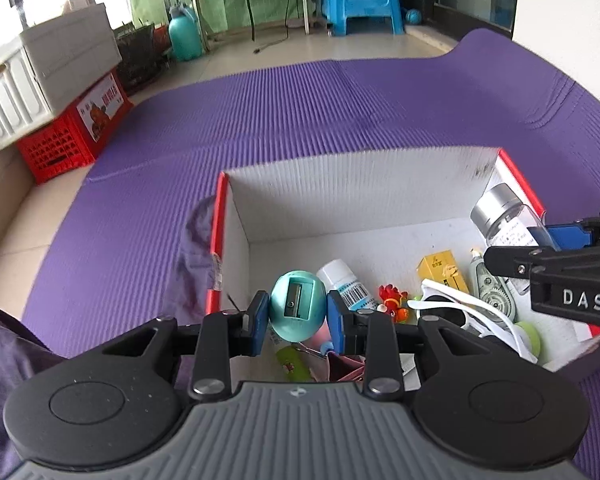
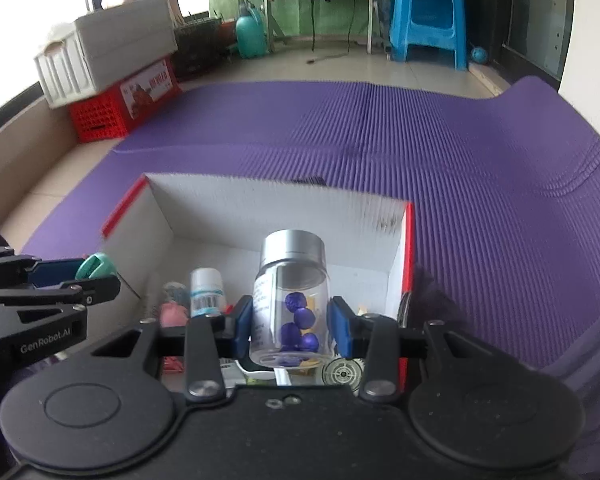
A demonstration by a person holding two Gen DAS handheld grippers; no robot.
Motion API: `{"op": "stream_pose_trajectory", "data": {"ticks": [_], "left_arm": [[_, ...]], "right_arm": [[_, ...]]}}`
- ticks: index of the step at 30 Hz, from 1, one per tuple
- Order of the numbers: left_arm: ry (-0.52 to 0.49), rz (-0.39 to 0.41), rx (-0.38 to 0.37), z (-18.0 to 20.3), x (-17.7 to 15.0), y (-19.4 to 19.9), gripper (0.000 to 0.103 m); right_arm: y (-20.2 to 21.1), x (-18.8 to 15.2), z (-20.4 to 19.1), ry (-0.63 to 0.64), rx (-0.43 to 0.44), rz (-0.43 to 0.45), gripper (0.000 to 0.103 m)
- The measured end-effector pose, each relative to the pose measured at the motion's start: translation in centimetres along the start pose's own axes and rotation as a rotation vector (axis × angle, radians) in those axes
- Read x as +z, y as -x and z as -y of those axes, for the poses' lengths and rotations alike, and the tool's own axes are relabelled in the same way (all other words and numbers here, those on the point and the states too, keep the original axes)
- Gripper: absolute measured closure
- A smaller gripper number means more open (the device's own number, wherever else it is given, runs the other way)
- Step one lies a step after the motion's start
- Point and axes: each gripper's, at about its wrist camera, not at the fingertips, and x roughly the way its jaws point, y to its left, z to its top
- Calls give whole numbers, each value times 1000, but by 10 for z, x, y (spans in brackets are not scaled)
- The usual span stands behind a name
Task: Organize rigid objects
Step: 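Carry the sharpener with the left gripper while the right gripper carries the jar over the shoebox, then lower the sharpener and jar into the shoebox and open both grippers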
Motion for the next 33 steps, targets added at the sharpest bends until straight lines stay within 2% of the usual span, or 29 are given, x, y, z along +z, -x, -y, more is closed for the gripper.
{"op": "stream_pose_trajectory", "data": {"ticks": [12,15,26,29,31,33], "left_arm": [[30,-85,-5,-4,-1,-47,73],[1,-81,11,-1,-1,-49,73],[-22,-151,-8,11,-15,-58,73],[8,-179,-28,8,-16,-56,73],[25,-180,-31,6,-17,-52,72],[26,-169,-25,5,-18,-44,72]], "right_arm": [[-41,-2,-5,28,-23,-68,64],[-46,-4,-6,31,-28,-77,64],[-42,-15,-6,36,-13,-99,62],[-34,-17,-5,33,3,-96,57],[-27,-19,-5,34,2,-90,44],[-20,-21,-5,33,3,-82,41]]}}
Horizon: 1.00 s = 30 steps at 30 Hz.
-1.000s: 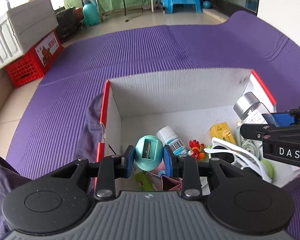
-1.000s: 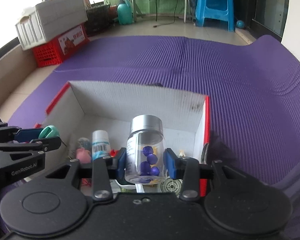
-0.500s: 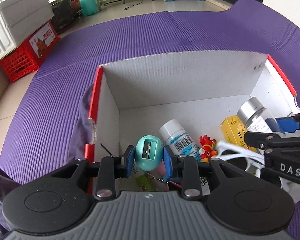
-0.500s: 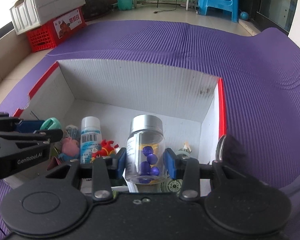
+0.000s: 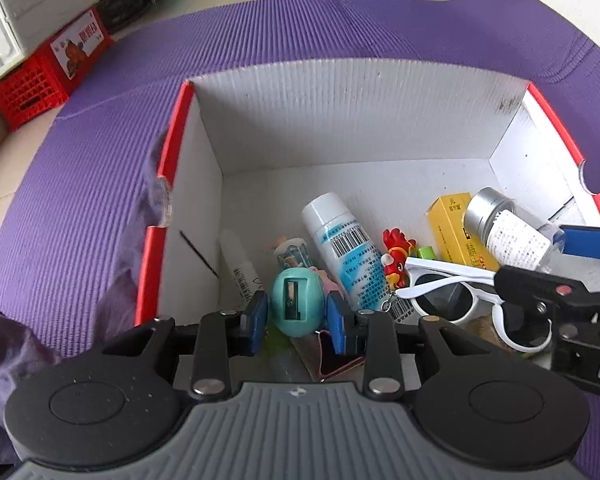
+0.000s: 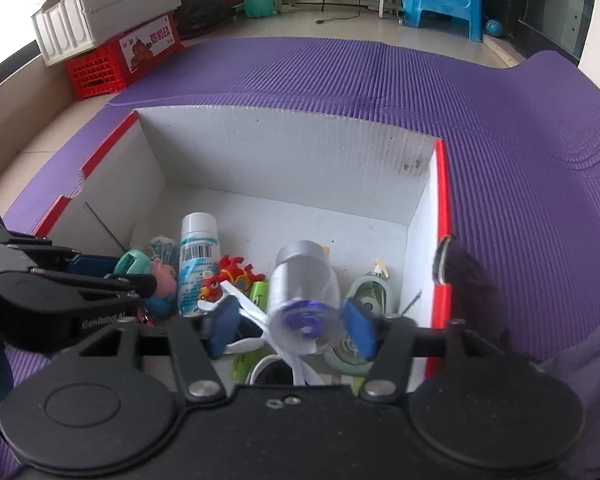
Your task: Organize rigid objects
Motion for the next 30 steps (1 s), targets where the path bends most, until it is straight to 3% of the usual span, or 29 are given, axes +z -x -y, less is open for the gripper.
{"op": "stream_pose_trajectory", "data": {"ticks": [3,4,6,7,20,21,24,30], "left_arm": [[18,1,-13,-2,-3,12,68],[24,3,-17,-3,-4,16,63],[33,26,-22,-3,-7,27,41],[36,45,-23,-3,-9,35,38],[60,115,-25,-1,-30,105,38],[58,124,-22,0,-32,110,37],[54,165,-11,2,-39,129,21],[54,223,-6,4,-54,160,20]], "right_arm": [[11,-5,2,-8,12,8,40],[16,-6,2,-10,15,12,40],[26,-9,2,-11,24,23,39],[31,-9,1,-11,29,28,39],[104,-22,-10,2,82,121,24],[108,-25,-12,4,85,125,23],[123,-30,-15,5,97,142,21],[150,-42,-21,16,105,184,14]]}}
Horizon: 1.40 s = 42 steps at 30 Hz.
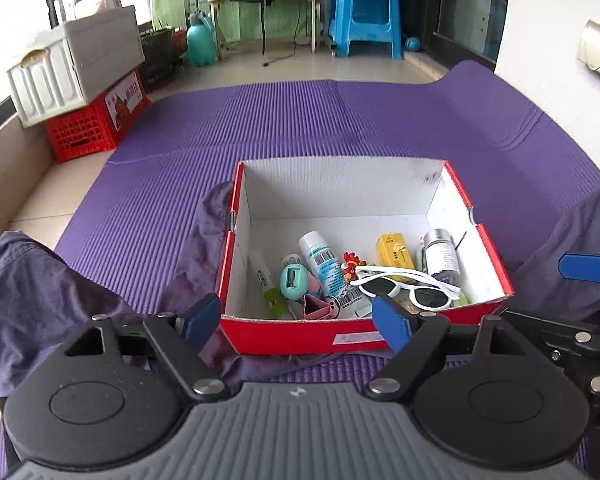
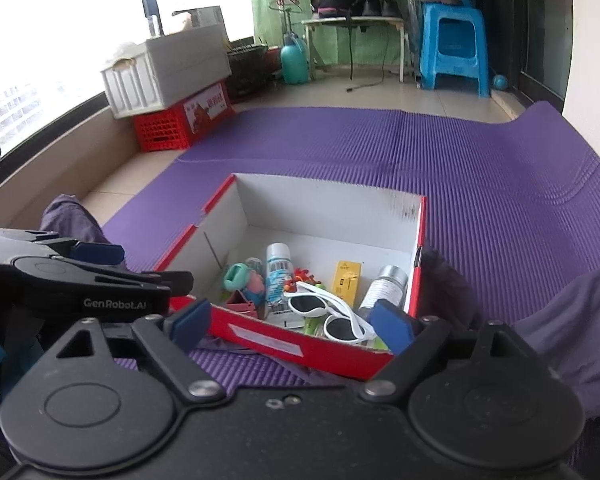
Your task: Organize rigid objects
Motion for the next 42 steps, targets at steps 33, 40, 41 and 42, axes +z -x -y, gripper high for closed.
{"op": "stream_pose_trajectory", "data": {"ticks": [33,40,41,42], "left_arm": [[51,138,-22,16,-74,116,13],[62,132,-33,20,-85,119,13],[62,130,-35,19,-86,119,13],[64,129,-36,19,-87,119,13]], "right_arm": [[100,-55,-19,-34,58,176,0],[106,-67,-19,-32,44,182,0],[107,-68,-19,-32,42,183,0],[107,-70,-18,-33,42,181,0]]}}
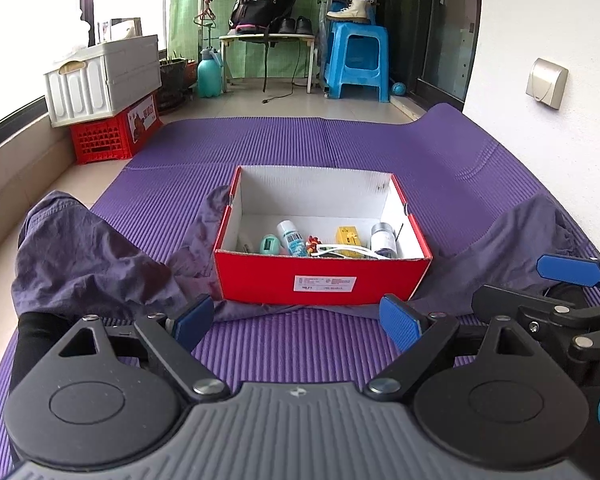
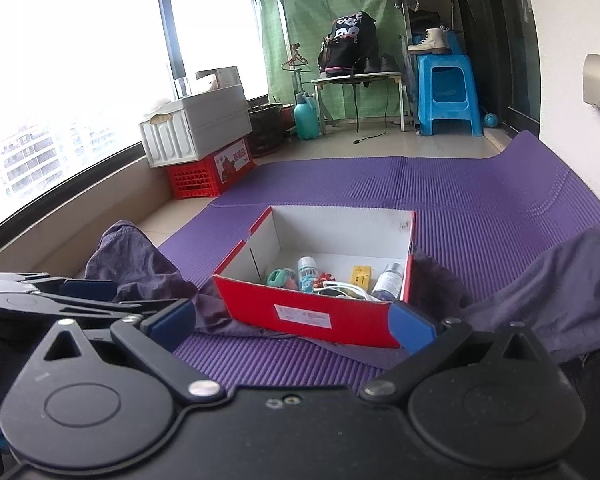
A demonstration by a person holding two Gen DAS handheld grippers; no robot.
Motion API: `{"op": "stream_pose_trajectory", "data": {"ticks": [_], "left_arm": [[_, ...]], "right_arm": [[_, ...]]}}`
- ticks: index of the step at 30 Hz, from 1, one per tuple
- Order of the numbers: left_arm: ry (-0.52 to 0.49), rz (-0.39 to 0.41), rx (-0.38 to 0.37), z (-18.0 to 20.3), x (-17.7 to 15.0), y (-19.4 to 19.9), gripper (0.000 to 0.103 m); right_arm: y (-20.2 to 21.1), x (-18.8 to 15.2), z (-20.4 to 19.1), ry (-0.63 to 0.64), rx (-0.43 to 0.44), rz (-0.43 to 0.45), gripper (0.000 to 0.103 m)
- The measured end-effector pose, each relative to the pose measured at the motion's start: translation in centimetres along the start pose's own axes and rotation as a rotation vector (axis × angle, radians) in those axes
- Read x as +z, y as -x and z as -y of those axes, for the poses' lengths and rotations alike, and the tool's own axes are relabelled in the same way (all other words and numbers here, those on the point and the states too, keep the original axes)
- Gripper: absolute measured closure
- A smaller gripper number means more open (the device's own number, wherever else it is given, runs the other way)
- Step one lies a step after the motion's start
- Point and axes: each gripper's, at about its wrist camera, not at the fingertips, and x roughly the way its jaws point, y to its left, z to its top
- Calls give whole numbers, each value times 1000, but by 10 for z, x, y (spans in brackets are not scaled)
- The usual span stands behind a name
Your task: Organize rigid objects
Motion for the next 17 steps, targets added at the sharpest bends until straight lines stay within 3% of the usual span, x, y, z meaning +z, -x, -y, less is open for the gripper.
{"op": "stream_pose_trajectory", "data": {"ticks": [17], "left_arm": [[6,-37,8,-3,-11,-11,13]], "right_arm": [[-5,-21,8,-32,-20,-52,0]]}}
